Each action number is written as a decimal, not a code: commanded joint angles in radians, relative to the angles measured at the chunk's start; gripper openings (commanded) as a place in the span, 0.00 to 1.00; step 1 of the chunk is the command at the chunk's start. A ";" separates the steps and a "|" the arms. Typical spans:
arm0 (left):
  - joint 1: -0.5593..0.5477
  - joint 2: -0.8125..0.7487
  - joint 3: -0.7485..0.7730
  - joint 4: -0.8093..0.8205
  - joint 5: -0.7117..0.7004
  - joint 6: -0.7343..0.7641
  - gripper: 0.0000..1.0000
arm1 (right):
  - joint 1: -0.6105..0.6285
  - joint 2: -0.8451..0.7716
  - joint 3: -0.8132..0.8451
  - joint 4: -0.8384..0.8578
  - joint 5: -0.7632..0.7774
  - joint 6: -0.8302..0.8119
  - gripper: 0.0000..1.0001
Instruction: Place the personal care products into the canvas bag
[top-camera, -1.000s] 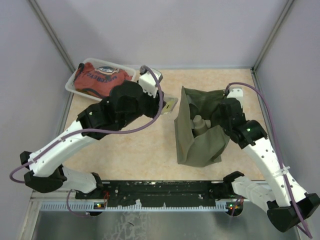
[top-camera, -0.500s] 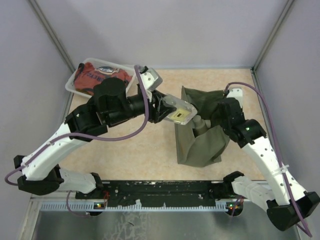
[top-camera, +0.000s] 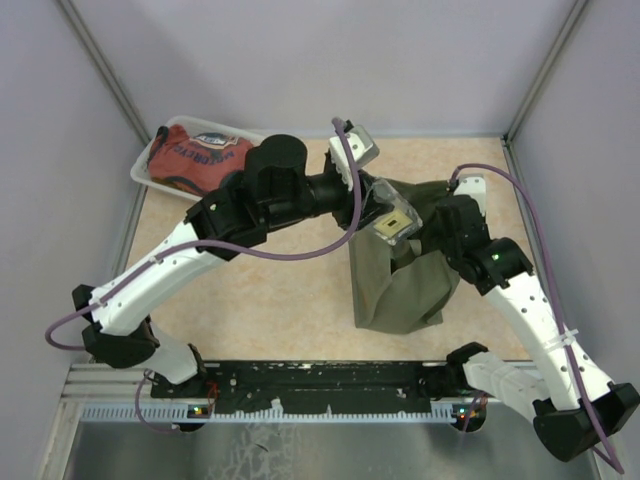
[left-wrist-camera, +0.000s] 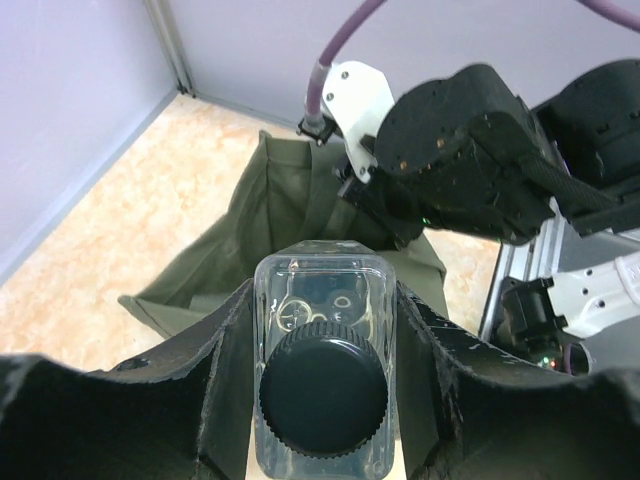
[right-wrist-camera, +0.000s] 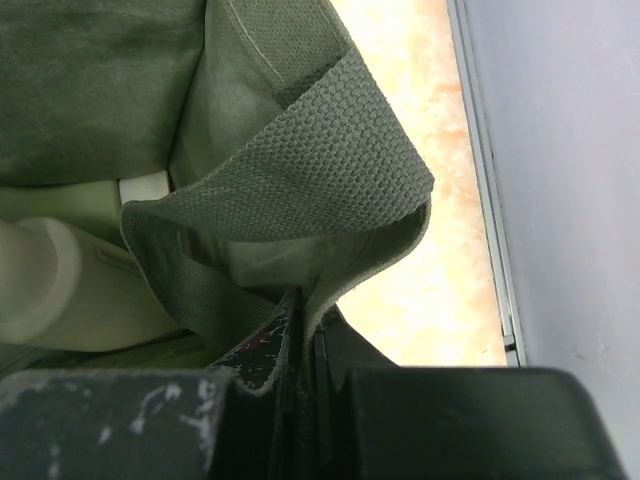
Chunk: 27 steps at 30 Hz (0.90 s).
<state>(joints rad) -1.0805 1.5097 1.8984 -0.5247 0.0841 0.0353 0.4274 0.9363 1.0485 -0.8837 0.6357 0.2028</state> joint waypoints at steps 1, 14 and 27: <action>0.008 0.018 0.141 0.215 0.016 0.038 0.00 | -0.004 0.002 0.020 -0.025 -0.010 0.022 0.00; 0.075 0.057 -0.068 0.339 -0.031 0.020 0.00 | -0.004 -0.002 0.037 -0.027 -0.022 0.011 0.00; 0.172 0.179 -0.038 0.396 -0.046 0.043 0.00 | -0.005 -0.010 -0.007 -0.004 -0.031 0.006 0.00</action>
<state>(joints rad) -0.9081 1.7096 1.7260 -0.3206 0.0853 0.0257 0.4271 0.9295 1.0489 -0.8806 0.6334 0.2020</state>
